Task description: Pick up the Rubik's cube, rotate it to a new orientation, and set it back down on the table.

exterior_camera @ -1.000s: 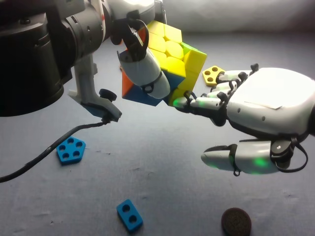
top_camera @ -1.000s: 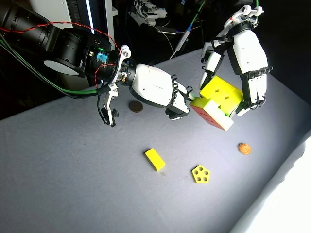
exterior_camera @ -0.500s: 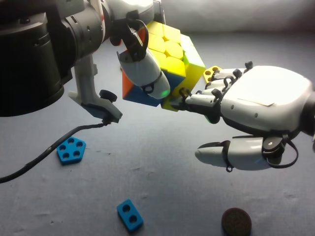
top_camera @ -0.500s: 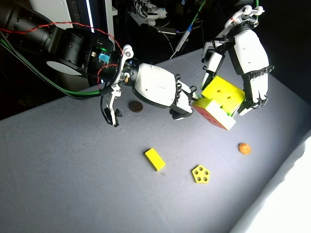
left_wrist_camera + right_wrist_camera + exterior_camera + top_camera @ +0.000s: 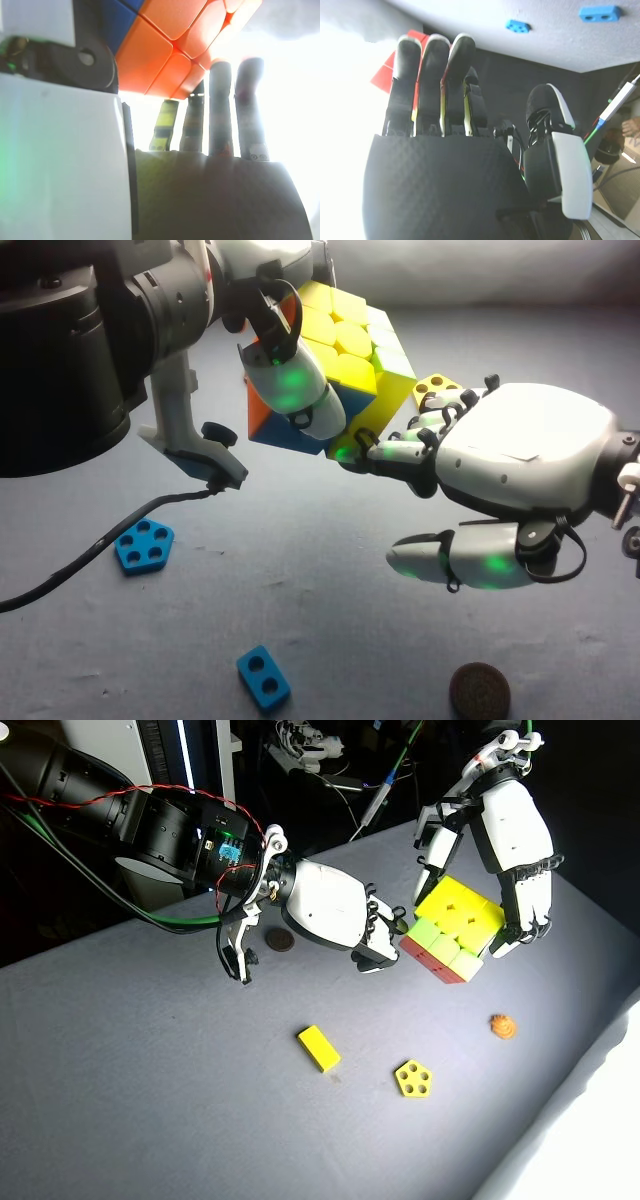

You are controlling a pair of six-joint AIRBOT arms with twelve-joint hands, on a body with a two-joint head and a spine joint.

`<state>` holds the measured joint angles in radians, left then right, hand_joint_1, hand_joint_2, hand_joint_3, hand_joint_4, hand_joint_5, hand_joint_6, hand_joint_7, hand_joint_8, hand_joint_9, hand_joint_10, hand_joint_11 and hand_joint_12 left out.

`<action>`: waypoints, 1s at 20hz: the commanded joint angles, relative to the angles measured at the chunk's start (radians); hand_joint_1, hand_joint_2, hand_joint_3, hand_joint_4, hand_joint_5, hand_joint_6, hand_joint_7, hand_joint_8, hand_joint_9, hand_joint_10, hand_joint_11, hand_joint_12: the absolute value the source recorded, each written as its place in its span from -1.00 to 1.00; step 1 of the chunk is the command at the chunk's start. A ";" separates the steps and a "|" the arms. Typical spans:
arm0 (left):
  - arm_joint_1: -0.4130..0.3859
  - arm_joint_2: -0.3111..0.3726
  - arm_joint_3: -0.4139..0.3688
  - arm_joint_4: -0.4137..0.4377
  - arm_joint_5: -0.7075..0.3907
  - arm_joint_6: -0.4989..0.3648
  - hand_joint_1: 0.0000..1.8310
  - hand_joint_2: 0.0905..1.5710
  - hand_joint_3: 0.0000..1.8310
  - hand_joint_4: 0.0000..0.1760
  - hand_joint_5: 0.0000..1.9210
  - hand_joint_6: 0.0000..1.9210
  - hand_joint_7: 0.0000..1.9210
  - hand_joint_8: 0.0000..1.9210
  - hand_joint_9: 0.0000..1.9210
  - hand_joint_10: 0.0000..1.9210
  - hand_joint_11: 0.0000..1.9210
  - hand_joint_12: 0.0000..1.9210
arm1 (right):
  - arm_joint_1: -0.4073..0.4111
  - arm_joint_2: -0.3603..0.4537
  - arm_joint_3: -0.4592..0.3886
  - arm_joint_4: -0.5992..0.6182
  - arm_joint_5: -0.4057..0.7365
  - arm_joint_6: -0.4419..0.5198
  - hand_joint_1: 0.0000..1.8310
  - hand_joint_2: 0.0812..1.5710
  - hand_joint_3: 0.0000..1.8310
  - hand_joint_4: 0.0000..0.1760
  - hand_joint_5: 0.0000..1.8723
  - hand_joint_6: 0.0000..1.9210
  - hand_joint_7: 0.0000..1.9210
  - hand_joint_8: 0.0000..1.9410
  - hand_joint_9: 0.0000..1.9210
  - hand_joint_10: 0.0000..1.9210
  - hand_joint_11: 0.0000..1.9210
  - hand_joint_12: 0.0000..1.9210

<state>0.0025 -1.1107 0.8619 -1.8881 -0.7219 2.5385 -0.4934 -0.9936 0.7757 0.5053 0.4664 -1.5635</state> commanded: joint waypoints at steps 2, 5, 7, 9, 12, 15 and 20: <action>-0.023 0.006 -0.007 0.039 0.046 -0.015 0.10 0.75 -1.00 -1.00 -0.46 0.76 -0.77 1.00 -0.75 1.00 -0.66 1.00 | 0.024 0.002 0.006 0.004 0.145 0.001 -0.80 0.60 -1.00 -1.00 -0.81 -0.99 -0.55 0.46 -0.58 0.86 -0.75 1.00; -0.023 0.006 -0.008 0.038 0.046 -0.015 0.12 0.78 -1.00 -1.00 -0.44 0.72 -0.62 1.00 -0.75 1.00 -0.64 1.00 | 0.029 -0.004 0.012 0.031 0.147 0.000 -0.80 0.60 -1.00 -1.00 -0.82 -0.99 -0.60 0.50 -0.63 0.91 -0.79 1.00; -0.023 0.006 -0.008 0.037 0.045 -0.015 0.12 0.72 -1.00 -1.00 -0.42 0.71 -0.77 1.00 -0.76 1.00 -0.65 1.00 | 0.030 -0.020 0.029 0.062 0.147 -0.001 -0.81 0.61 -1.00 -1.00 -0.83 -1.00 -0.61 0.49 -0.63 0.89 -0.79 1.00; -0.023 0.007 -0.010 0.035 0.043 -0.015 0.12 0.79 -1.00 -1.00 -0.45 0.73 -0.58 0.99 -0.74 1.00 -0.63 1.00 | 0.028 -0.022 0.030 0.062 0.139 -0.003 -0.81 0.60 -1.00 -1.00 -0.82 -1.00 -0.58 0.47 -0.59 0.87 -0.77 1.00; -0.023 0.007 -0.011 0.035 0.043 -0.015 0.10 0.80 -1.00 -1.00 -0.47 0.78 -0.62 0.99 -0.76 1.00 -0.67 1.00 | 0.025 -0.023 0.029 0.062 0.134 -0.005 -0.81 0.61 -1.00 -1.00 -0.84 -1.00 -0.61 0.52 -0.63 0.92 -0.83 1.00; -0.023 0.007 -0.014 0.035 0.040 -0.015 0.11 0.80 -1.00 -1.00 -0.46 0.76 -0.59 1.00 -0.75 1.00 -0.65 1.00 | 0.022 -0.025 0.029 0.061 0.131 -0.005 -0.80 0.60 -1.00 -1.00 -0.82 -0.99 -0.61 0.51 -0.62 0.90 -0.78 1.00; -0.023 0.008 -0.016 0.035 0.037 -0.015 0.13 0.70 -1.00 -1.00 -0.41 0.69 -0.82 1.00 -0.77 1.00 -0.65 1.00 | 0.020 -0.035 0.029 0.061 0.132 -0.008 -0.77 0.59 -1.00 -1.00 -0.81 -0.99 -0.62 0.50 -0.64 0.91 -0.80 1.00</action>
<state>0.0017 -1.1107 0.8570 -1.8923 -0.7292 2.5385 -0.4793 -1.0340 0.7986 0.5755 0.4732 -1.5703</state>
